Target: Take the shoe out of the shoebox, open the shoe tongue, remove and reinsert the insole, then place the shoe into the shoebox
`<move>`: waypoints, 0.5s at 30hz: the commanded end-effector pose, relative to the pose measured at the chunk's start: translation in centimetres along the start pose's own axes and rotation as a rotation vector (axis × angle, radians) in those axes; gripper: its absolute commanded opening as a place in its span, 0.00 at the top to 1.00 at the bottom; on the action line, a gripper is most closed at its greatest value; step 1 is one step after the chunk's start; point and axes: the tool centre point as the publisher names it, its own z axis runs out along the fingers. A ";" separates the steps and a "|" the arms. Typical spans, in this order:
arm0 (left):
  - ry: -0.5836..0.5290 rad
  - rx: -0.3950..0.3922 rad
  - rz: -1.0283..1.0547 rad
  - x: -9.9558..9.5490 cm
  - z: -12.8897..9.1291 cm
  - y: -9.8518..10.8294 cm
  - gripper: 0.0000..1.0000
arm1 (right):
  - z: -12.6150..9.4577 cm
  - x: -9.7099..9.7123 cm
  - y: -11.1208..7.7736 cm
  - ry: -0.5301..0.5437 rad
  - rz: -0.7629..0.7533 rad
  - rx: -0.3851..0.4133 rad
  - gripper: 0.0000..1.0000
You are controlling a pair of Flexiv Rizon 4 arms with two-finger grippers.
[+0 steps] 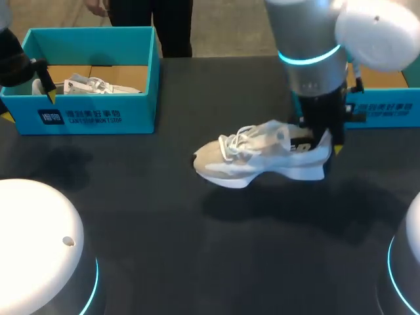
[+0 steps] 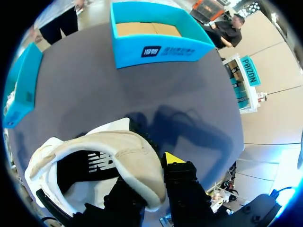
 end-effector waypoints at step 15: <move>-0.001 -0.002 0.001 0.1 0.0 -0.1 0.00 | 5.9 4.2 -1.1 0.015 -0.041 0.005 1.00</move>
